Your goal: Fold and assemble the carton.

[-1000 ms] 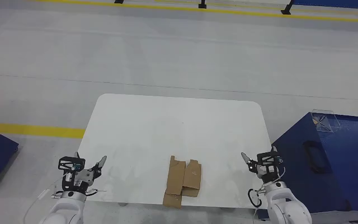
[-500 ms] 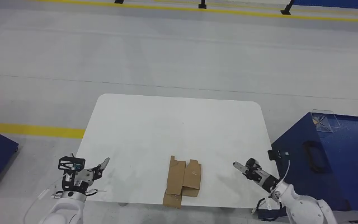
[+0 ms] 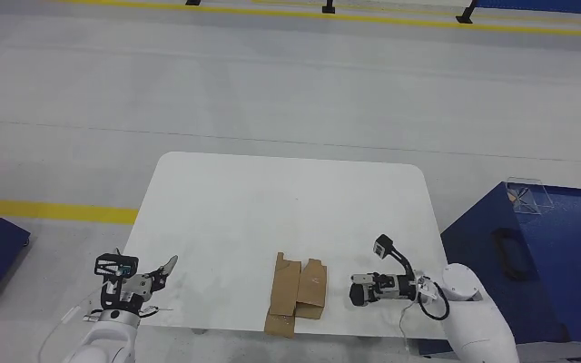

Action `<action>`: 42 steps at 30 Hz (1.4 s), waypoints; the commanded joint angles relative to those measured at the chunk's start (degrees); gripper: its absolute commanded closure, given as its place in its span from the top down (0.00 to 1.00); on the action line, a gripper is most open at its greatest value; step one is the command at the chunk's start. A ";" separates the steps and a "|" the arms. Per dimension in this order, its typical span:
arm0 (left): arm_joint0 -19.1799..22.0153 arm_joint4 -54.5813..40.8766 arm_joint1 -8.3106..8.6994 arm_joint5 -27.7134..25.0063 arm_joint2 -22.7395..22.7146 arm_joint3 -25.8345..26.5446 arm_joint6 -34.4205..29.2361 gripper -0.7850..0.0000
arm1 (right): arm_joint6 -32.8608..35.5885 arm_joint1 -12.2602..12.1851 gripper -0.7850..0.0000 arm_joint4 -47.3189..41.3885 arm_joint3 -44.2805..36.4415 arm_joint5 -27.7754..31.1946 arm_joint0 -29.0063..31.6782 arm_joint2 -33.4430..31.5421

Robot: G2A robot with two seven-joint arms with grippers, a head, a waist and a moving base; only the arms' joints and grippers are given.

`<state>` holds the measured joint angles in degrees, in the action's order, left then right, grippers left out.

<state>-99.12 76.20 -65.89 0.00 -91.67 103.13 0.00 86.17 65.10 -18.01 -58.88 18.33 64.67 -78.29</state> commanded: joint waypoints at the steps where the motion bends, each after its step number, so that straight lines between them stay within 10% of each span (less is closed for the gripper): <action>1: 0.00 0.00 0.00 0.00 0.00 0.00 0.00 1.00 | -2.55 0.36 1.00 0.70 1.91 2.33 -0.86 2.32; 5: 0.00 0.00 0.00 0.00 0.00 0.00 0.00 1.00 | -4.93 1.40 0.97 0.06 7.06 4.71 -3.57 6.78; 10: 0.00 0.00 0.00 0.00 0.00 0.00 0.00 1.00 | -7.97 3.03 0.62 1.32 14.07 7.40 -7.63 11.59; 22: 0.00 0.00 0.00 0.00 0.00 0.00 0.00 1.00 | -14.49 7.54 0.47 5.07 23.48 10.15 -14.10 21.79; 25: 0.00 0.00 0.00 0.00 0.00 0.00 0.00 1.00 | -15.94 8.33 0.00 4.94 25.44 12.50 -15.09 22.88; 28: 0.00 0.00 0.00 0.00 0.00 0.00 0.00 1.00 | -15.53 8.86 0.00 2.88 26.45 15.31 -15.71 23.17; 34: 0.00 0.00 0.00 0.00 0.00 0.00 0.00 1.00 | -18.53 6.98 0.00 -1.54 17.81 18.33 -13.29 22.42; 42: 0.00 0.00 0.00 0.00 0.00 0.00 0.00 1.00 | -13.28 -1.14 0.00 -9.63 -17.99 13.07 -5.09 8.26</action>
<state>-99.12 76.20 -65.89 0.00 -91.67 103.13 0.00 72.69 64.93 -27.11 -70.64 31.61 58.15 -66.85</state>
